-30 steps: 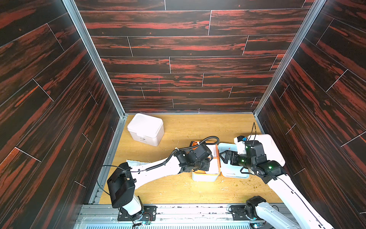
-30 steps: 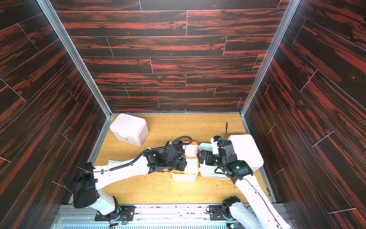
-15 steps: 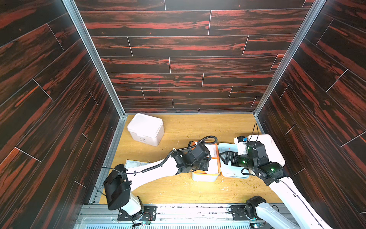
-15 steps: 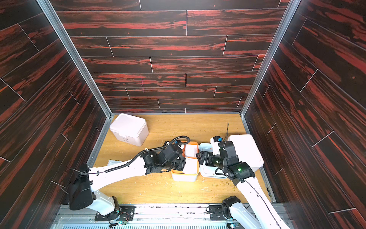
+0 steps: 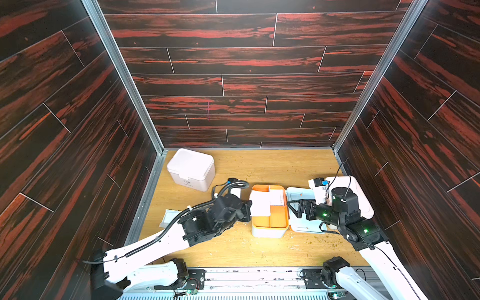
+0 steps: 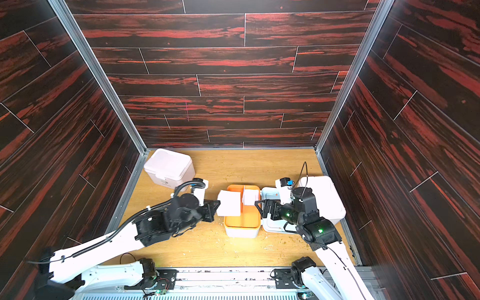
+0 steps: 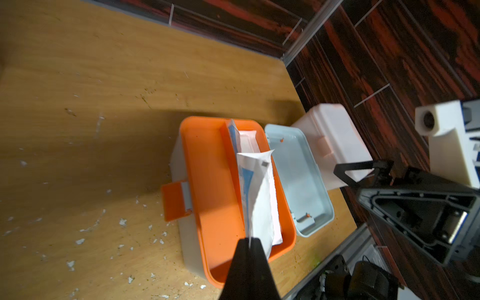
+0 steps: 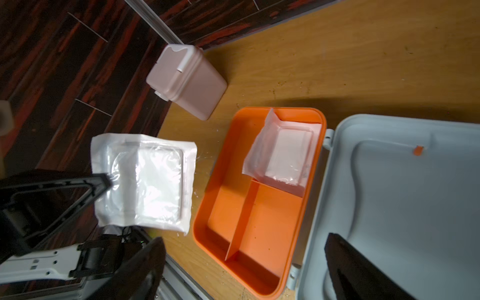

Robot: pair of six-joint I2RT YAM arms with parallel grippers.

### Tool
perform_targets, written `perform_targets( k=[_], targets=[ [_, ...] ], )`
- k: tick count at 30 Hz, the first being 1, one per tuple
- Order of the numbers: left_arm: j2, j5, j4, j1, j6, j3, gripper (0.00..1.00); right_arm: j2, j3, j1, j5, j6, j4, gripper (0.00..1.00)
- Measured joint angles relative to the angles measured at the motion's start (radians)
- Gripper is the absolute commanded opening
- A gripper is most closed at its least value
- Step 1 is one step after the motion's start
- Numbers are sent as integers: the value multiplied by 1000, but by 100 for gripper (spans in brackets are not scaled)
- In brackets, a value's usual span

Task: Open first aid kits and take out gauze
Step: Pick up the gauze from the first aid kit, then place the gauze at the center of the board.

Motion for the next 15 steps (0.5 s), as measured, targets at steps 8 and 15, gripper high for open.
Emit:
perform_targets(
  k=[8, 15],
  targets=[
    [-187, -65, -57, 192, -39, -138, 0, 34, 13, 85, -112, -6, 82, 99],
    [-268, -86, -95, 356, -67, -220, 0, 130, 55, 232, -97, -19, 131, 99]
  ],
)
